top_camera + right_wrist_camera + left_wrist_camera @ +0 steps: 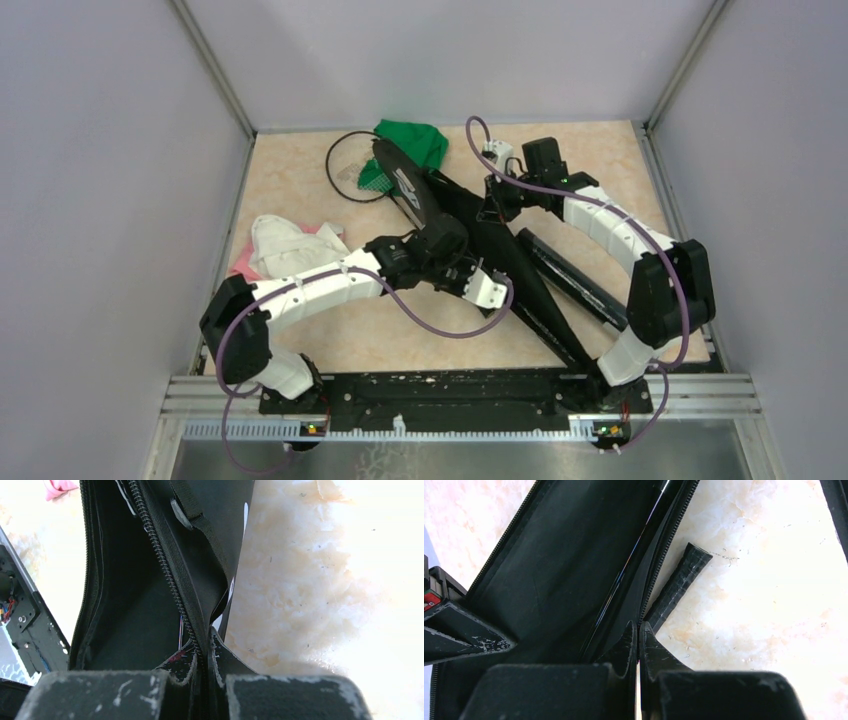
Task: Pack up the badminton gear
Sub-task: Adjust the racket in the racket bag.
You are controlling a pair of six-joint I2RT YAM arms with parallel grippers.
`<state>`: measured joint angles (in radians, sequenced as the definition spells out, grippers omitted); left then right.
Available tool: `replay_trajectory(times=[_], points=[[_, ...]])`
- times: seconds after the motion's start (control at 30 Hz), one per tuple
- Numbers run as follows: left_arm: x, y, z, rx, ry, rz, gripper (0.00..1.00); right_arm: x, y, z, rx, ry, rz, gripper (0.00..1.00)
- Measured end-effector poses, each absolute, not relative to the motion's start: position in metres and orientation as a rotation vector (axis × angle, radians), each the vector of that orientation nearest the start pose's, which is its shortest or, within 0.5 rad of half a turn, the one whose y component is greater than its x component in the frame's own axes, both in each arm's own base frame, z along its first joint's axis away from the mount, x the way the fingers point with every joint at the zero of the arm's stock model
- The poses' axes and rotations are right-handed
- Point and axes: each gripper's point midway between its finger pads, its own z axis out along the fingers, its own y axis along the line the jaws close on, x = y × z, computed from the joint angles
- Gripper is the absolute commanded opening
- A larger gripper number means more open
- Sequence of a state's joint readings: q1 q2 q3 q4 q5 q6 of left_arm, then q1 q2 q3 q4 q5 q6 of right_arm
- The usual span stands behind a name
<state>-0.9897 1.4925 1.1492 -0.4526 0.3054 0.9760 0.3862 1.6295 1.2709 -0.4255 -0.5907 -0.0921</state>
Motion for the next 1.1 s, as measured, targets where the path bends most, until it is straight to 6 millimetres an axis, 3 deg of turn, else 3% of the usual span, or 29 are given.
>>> replay_trajectory(times=[0.13,0.27,0.5,0.57,0.7,0.73,0.9,1.1], points=[[0.21,-0.351,0.155,2.054,1.162,-0.338,0.0,0.348,0.243,0.163,-0.82,2.183,0.836,0.0],[0.216,-0.344,0.153,2.085,1.155,-0.274,0.03,0.352,0.243,0.18,-0.783,2.145,0.821,0.0],[0.223,-0.338,0.167,2.102,1.143,-0.198,0.21,0.355,0.241,0.224,-0.713,2.064,0.805,0.0],[0.225,-0.336,0.169,2.095,1.145,-0.18,0.42,0.361,0.239,0.236,-0.672,2.052,0.781,0.0],[0.23,-0.334,0.165,2.056,1.185,-0.152,0.93,0.37,0.234,0.249,-0.603,2.043,0.735,0.0],[0.232,-0.332,0.161,2.042,1.207,-0.144,0.98,0.371,0.233,0.251,-0.587,2.045,0.727,0.0],[0.239,-0.325,0.157,1.954,1.308,-0.168,0.99,0.373,0.23,0.252,-0.513,2.067,0.719,0.0],[0.261,-0.3,0.189,1.736,1.428,-0.294,0.99,0.373,0.231,0.254,-0.424,2.095,0.758,0.0]])
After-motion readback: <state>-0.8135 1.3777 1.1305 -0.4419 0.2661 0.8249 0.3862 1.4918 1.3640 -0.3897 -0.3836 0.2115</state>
